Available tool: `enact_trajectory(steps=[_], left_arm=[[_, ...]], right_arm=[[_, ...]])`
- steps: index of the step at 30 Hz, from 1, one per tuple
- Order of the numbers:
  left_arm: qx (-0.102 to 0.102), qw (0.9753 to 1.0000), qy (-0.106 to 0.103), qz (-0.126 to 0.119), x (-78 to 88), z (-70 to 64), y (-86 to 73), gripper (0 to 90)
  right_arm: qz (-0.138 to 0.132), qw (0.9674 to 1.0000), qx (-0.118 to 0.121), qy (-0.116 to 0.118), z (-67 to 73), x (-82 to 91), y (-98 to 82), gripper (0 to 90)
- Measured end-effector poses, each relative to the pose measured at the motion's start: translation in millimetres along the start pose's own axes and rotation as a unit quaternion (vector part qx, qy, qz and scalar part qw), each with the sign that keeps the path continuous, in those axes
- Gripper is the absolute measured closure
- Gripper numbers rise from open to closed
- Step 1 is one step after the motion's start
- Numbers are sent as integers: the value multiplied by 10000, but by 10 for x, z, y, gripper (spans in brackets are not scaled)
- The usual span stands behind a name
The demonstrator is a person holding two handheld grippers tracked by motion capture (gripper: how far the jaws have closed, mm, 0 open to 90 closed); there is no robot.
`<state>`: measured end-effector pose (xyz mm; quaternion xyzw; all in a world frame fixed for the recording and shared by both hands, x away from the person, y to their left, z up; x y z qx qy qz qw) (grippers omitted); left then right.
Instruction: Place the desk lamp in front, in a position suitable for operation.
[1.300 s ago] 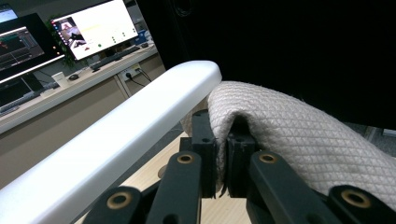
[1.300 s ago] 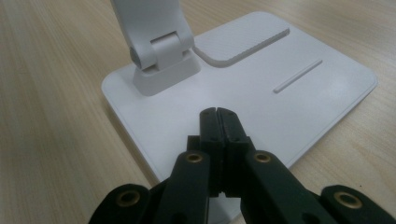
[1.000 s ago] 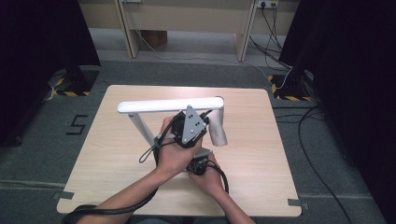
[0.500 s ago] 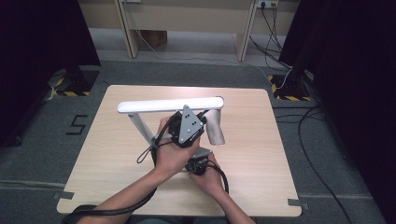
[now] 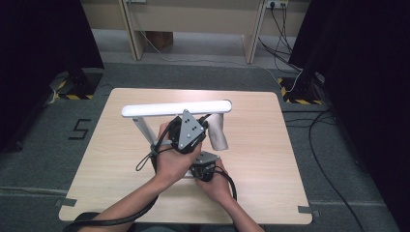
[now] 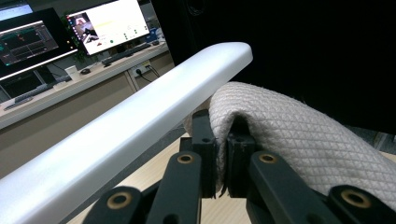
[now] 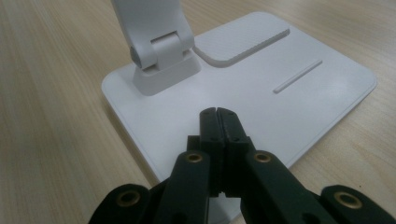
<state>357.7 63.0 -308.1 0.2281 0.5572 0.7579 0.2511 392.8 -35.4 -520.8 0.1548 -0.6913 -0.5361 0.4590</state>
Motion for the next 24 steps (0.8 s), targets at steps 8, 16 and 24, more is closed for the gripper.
enact_trajectory(steps=[8, 16, 24], left_arm=[[52, 10000, 52, -15, 46, 30, -23, 849], [60, 9999, 87, -14, 93, 62, -41, 849], [108, 9998, 144, -16, 164, 115, -69, 849]], right_arm=[[-5, 10000, 20, 2, -3, 0, 0, 900], [-16, 10000, 41, 1, -5, -2, 0, 900], [-20, 10000, 48, 6, -5, -3, 0, 900]])
Point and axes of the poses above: each handheld gripper's, and its own axes: x roughly backward along the jaws, y roughly out of its top, z roughly to its left, the point moved 1 cm from there along -x, roughly forward along the jaws, and after that the axes turned 7 degrees about -z, right-handed, at the moved point
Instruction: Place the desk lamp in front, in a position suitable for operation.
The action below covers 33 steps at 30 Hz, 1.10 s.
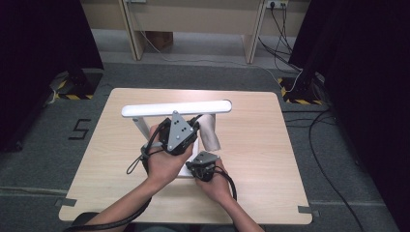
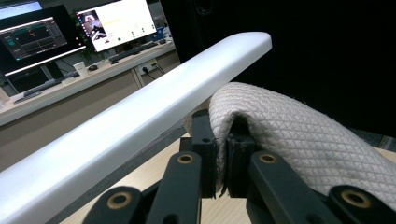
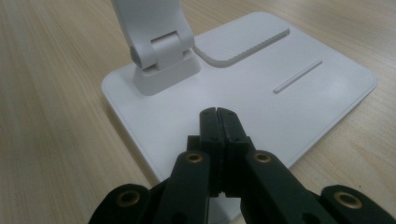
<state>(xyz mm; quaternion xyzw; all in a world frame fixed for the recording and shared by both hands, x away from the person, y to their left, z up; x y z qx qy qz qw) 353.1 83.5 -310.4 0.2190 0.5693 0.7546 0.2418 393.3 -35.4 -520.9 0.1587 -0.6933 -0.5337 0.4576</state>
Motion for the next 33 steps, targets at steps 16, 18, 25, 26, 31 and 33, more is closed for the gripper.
enact_trajectory(steps=[16, 18, 25, 26, 31, 33], left_arm=[[36, 9999, 108, 2, 124, 95, -43, 849], [65, 9999, 127, -2, 140, 109, -51, 849], [89, 9998, 188, -6, 194, 156, -75, 849], [94, 9998, 203, -4, 203, 164, -77, 849], [108, 9997, 239, -1, 242, 196, -93, 849], [111, 9996, 256, -4, 260, 206, -99, 849]], right_arm=[[-1, 10000, -4, 6, 1, -1, 0, 900], [0, 10000, -3, 4, 1, -1, 0, 900], [1, 10000, 1, 1, 2, -1, 0, 900], [-1, 10000, 0, 2, 2, -1, 0, 900], [0, 10000, 1, 1, 2, -1, 0, 900], [3, 10000, 1, -3, 3, 0, 0, 900]])
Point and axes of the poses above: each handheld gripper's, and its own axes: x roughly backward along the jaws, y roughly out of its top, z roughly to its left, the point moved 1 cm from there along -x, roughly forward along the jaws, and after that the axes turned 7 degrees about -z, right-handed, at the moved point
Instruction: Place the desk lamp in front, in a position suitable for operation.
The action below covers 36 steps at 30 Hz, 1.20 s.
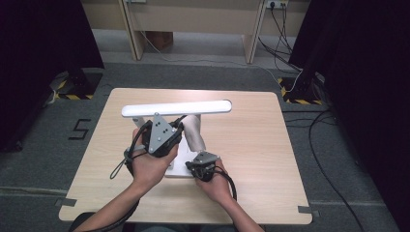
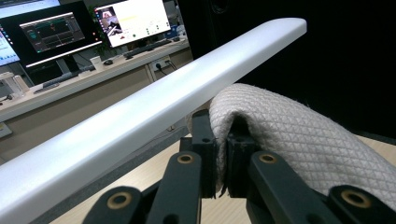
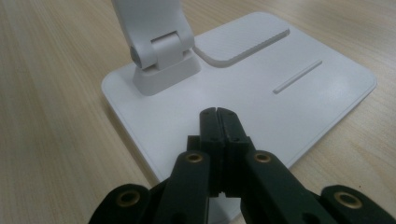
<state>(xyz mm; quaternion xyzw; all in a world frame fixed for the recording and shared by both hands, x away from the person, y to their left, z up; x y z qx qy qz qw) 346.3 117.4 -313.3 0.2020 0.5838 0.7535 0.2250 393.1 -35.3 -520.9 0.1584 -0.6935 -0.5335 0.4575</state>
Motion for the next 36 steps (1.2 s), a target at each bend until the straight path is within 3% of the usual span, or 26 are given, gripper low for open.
enact_trajectory(steps=[36], left_arm=[[196, 9992, 342, -2, 251, 233, -112, 849]], right_arm=[[6, 10000, -7, 2, 1, 0, 1, 900]])
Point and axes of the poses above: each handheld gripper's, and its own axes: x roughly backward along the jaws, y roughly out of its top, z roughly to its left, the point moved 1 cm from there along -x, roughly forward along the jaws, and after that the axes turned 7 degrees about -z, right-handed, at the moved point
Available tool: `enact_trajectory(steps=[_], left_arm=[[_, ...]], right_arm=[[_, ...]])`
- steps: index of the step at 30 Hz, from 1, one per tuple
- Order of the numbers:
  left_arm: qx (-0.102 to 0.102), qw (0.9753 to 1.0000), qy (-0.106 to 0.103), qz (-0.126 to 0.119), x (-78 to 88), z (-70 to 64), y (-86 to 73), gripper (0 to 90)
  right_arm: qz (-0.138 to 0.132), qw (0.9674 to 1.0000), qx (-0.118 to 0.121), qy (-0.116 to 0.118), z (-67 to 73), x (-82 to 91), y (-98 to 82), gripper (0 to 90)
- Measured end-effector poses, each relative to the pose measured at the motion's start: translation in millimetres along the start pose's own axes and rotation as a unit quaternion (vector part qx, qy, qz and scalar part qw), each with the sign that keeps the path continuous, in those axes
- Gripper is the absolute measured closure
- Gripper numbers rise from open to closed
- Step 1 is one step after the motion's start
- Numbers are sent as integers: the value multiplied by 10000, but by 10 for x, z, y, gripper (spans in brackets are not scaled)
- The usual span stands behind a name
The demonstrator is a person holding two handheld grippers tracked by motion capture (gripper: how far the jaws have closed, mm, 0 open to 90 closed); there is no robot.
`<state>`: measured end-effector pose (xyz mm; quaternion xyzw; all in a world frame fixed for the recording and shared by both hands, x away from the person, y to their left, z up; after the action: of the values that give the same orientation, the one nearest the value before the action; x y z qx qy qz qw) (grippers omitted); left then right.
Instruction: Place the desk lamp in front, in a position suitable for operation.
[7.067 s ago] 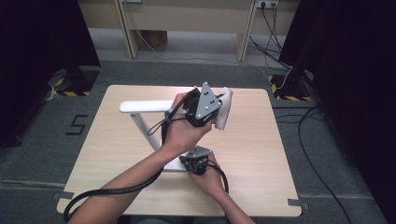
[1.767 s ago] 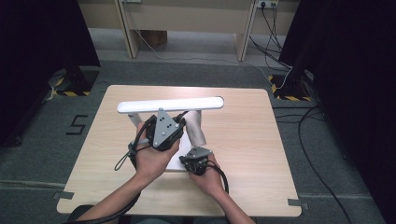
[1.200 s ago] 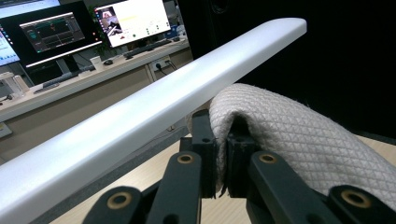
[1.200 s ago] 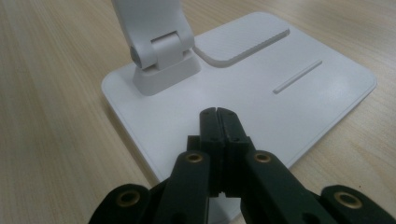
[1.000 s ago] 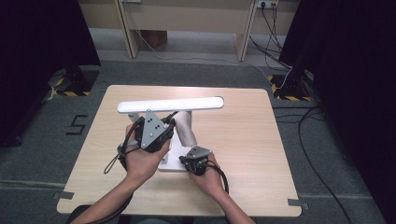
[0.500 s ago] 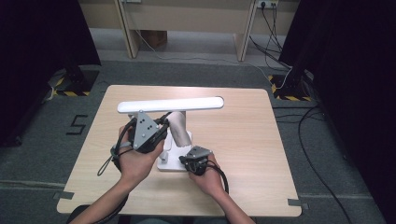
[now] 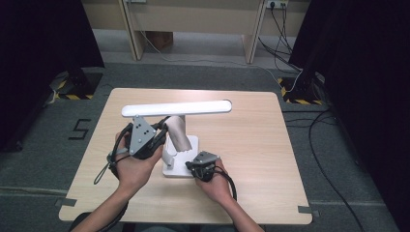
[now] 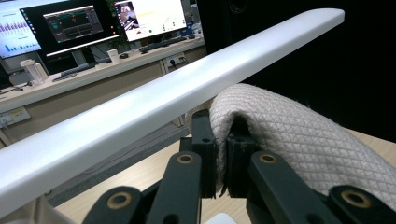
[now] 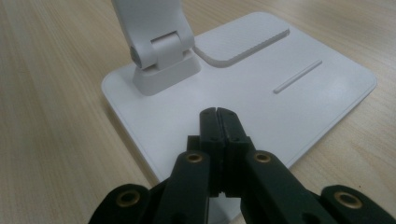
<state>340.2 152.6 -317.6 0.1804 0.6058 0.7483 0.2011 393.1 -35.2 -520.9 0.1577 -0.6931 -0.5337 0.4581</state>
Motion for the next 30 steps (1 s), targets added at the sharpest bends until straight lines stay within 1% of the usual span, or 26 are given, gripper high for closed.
enact_trajectory(steps=[12, 13, 14, 19, 21, 30], left_arm=[[45, 9999, 120, 4, 76, 86, -35, 849], [56, 9999, 135, -5, 82, 93, -39, 849], [116, 9999, 124, -14, 85, 94, -44, 849], [130, 9998, 178, -9, 118, 129, -55, 849], [141, 9998, 168, -19, 127, 138, -58, 849], [190, 9994, 297, -29, 196, 195, -87, 849]], right_arm=[[-10, 10000, -1, -1, -1, -1, 0, 900], [-7, 10000, -6, -1, 0, -1, 0, 900], [-4, 10000, 1, 1, -1, -1, 0, 900], [0, 10000, -8, -3, 1, 0, 0, 900], [1, 10000, -10, -4, 2, 1, 0, 900], [4, 10000, -1, -17, 3, 2, 0, 900]])
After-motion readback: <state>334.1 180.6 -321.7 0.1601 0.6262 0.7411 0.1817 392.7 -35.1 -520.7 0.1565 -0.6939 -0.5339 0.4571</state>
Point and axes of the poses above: each handheld gripper's, and its own axes: x roughly backward along the jaws, y roughly out of its top, z roughly to its left, the point moved 1 cm from there along -x, roughly forward along the jaws, and after that the axes turned 7 degrees about -z, right-handed, at the moved point
